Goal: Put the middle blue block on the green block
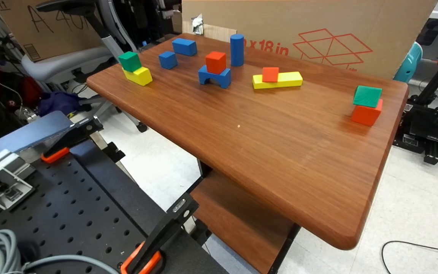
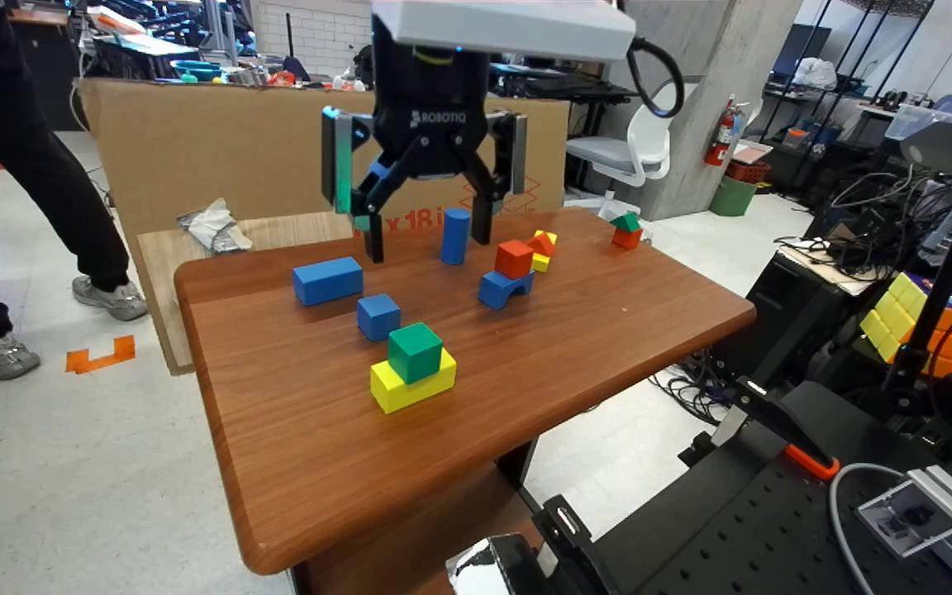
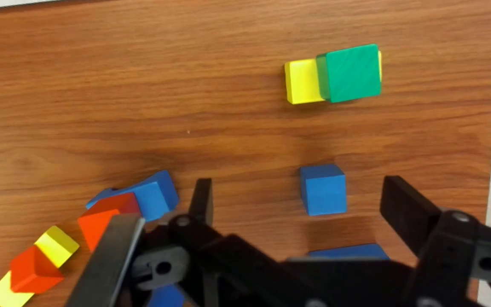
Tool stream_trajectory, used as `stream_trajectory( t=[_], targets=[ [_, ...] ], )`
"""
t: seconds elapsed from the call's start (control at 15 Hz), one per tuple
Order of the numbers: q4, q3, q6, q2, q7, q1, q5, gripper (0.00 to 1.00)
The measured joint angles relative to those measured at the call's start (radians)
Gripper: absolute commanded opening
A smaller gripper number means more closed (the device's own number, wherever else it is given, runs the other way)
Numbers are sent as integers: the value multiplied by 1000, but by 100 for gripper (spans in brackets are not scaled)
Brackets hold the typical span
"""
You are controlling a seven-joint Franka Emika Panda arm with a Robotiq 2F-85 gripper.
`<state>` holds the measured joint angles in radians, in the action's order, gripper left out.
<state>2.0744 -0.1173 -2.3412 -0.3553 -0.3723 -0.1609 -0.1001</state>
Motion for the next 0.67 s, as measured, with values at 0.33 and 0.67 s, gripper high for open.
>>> stream_trajectory(
  t=[0.33,0.67],
  targets=[
    [-77,23,0,-90,-6,-52,0,100],
    [-129,59,0,-154,-12,-85,-17,100]
  ],
)
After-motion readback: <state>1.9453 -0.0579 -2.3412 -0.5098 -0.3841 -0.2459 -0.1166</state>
